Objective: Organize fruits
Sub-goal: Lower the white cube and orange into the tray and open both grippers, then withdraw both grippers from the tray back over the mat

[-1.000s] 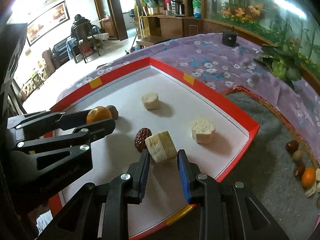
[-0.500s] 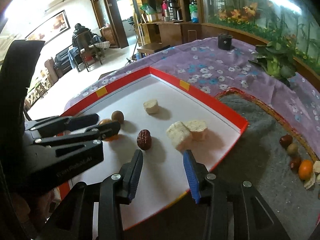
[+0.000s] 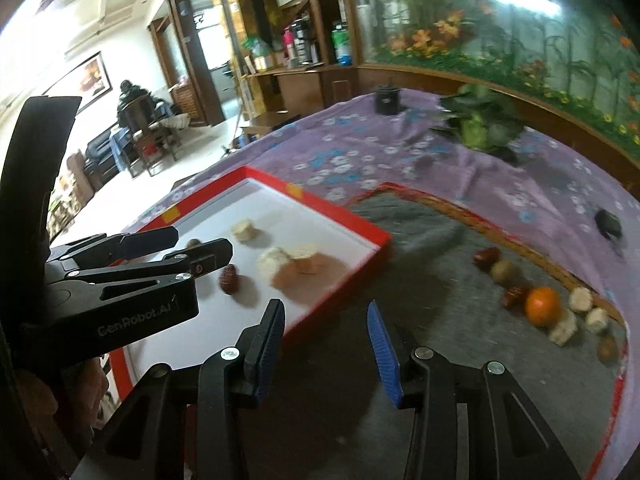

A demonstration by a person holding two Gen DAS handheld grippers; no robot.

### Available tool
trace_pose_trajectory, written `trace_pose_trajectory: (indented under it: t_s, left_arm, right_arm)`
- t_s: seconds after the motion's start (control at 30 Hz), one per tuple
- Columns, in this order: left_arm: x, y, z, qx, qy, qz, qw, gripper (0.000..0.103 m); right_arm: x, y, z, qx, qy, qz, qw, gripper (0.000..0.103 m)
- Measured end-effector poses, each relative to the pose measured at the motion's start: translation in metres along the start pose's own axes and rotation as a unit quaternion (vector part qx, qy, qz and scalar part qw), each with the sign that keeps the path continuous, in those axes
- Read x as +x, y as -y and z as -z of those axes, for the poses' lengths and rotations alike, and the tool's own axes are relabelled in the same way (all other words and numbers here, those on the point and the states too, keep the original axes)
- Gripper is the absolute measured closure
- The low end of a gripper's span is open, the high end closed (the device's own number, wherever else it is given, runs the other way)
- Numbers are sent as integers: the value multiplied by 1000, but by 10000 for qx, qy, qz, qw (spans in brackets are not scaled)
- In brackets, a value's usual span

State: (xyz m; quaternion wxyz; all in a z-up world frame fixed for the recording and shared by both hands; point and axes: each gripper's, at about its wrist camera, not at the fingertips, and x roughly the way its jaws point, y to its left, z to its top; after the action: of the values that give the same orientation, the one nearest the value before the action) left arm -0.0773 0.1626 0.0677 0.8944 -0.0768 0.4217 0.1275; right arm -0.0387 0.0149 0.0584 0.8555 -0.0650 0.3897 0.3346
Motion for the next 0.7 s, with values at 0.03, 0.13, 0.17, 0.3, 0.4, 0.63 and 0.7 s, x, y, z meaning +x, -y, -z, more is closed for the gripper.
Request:
trace_pose_trajectory:
  t_s: [0.03,0.13,0.17,0.3,0.4,0.63,0.7]
  left_arm:
    - [1,8,-1,55,-12,49,10000,40]
    - [3,32,-2,238,-56,215,9995,40]
    - [4,42,-2,310,-66,257,9992,40]
    - [9,74,-2,533,-161,491,9972,40]
    - [14,97,-1,691,-260,675,9950,40]
    - [36,142,-4,970,-639,1038,9878,40]
    - [43,152,-8,1052,-749,1096,9856,40]
  right_arm:
    - [-3,6,3,59,6,55,10000,60]
    - [-12,27,12,229,12,205,9995,59]
    - [-15,33,15,283,28,250,9993,59]
    - [-29,63,28,558,48,458,9974,59]
    - [-39,88,40,766,56,647,9949,59]
    - [-56,144,66,1361,59,913,9865,58]
    - [-60,157,72,1509,90,931,9841,58]
